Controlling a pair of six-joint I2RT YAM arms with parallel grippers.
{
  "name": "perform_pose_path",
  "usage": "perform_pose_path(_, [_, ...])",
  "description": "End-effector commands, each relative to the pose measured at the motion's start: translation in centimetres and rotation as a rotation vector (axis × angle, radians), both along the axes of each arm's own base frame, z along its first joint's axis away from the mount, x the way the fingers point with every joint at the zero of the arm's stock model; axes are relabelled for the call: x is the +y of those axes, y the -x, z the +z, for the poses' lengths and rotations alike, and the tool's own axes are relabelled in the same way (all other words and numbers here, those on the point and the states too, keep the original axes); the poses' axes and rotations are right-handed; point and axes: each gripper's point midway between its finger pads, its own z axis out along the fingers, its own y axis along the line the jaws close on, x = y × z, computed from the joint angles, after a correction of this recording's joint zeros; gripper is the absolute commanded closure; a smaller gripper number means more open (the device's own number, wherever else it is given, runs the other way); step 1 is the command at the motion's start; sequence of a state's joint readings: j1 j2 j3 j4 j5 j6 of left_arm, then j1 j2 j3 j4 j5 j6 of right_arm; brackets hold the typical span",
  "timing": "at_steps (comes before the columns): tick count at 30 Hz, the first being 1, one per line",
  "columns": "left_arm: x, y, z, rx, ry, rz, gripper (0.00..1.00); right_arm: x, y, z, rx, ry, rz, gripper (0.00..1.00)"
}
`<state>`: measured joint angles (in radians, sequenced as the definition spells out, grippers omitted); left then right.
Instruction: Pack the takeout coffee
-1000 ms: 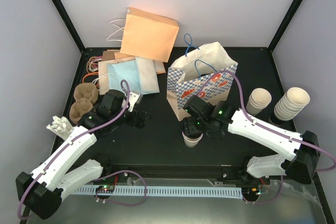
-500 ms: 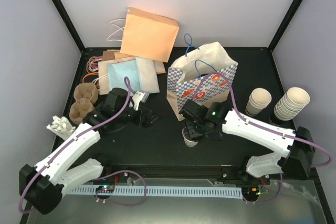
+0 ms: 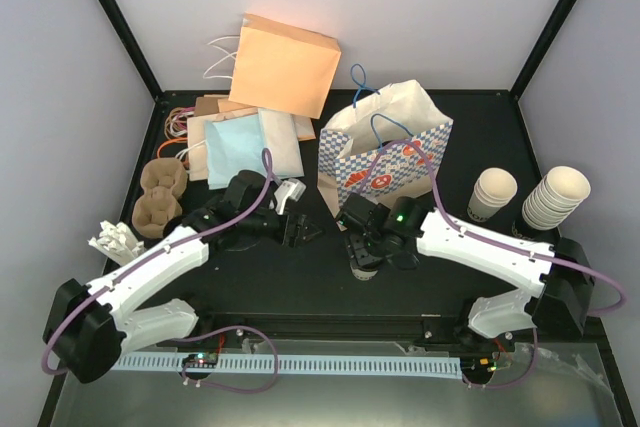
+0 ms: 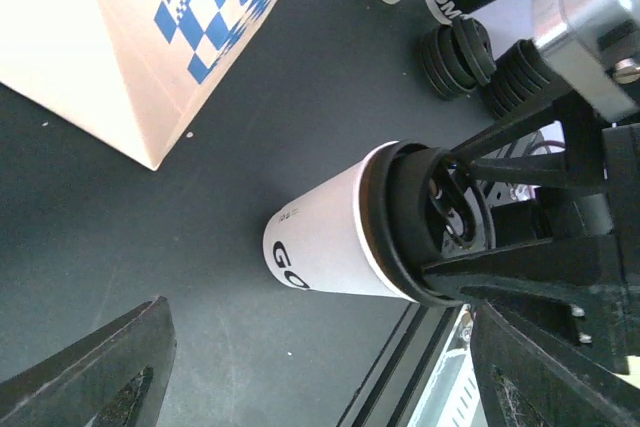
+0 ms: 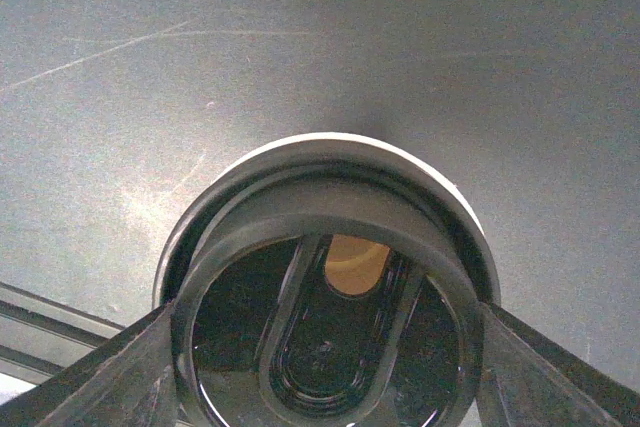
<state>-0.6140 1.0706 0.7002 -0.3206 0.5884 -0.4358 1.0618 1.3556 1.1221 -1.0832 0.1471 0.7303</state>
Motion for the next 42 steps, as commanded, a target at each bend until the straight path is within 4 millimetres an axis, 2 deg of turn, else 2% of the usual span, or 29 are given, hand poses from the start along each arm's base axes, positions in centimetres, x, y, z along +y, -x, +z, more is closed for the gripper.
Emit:
perform_pose_path(1, [-1.2, -0.1, 1.2, -0.014, 0.06, -0.026, 0.18, 0.8, -0.2, -0.1, -0.01, 0.003, 0.025, 0.27])
perform_pose_path(8, [-1.5, 0.0, 0.5, 0.009, 0.057, -0.041, 0.21, 0.8, -0.3, -0.8, -0.009, 0.029, 0.027, 0.26])
perform_pose_path(15, [-2.0, 0.3, 0.1, 0.02, 0.059, -0.058, 0.23, 0.8, -0.2, -0.5, -0.033, 0.055, 0.038, 0.25])
perform_pose_path(22, [-2.2, 0.4, 0.0, 0.024, 0.058, -0.066, 0.23, 0.9, -0.2, -0.9, -0.032, 0.075, 0.044, 0.23])
perform_pose_path(31, [-2.2, 0.6, 0.0, 0.026, 0.055, -0.07, 0.23, 0.8, -0.3, -0.7, -0.042, 0.073, 0.045, 0.18])
perform_pose_path(42, [-2.2, 0.6, -0.1, 0.026, 0.051, -0.073, 0.23, 0.8, -0.5, -0.4, -0.053, 0.08, 0.046, 0.18])
